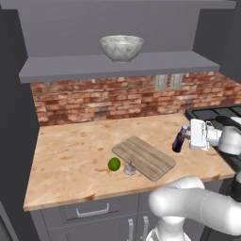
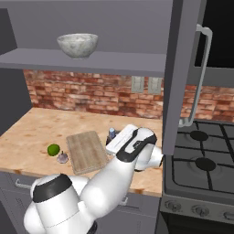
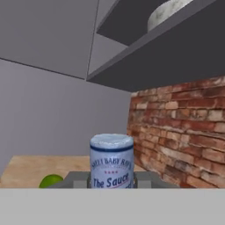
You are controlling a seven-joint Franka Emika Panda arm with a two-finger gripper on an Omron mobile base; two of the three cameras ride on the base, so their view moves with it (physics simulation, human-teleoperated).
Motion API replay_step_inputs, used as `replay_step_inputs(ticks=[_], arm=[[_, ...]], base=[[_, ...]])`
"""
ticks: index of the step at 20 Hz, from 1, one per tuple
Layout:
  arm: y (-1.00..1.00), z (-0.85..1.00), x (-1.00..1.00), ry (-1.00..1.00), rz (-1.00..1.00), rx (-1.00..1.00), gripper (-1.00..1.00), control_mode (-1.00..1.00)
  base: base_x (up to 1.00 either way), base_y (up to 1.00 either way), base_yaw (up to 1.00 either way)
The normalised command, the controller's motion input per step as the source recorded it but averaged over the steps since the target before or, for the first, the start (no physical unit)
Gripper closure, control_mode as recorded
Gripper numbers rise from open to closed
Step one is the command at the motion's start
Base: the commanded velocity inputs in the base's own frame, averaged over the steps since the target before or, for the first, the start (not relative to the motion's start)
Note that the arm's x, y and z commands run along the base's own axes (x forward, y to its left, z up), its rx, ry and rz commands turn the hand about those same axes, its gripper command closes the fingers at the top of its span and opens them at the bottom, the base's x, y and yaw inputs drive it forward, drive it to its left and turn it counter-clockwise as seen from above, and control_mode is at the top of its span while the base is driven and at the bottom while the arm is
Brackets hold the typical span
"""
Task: Open the cabinet. Place the bowl and condiment on the counter. Then place the lime and garlic on the cutting board.
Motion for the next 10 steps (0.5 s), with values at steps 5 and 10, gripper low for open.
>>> replay_step_inputs(ticks=[5, 10], arm=[[0.00, -0.02, 0.03, -0.05, 0.07, 0.00, 1.00, -1.00], [0.00, -0.02, 0.04, -0.03, 0.05, 0.00, 1.00, -1.00]], base=[[0.00, 0.00, 0.00], [0.00, 0.00, 0.00]])
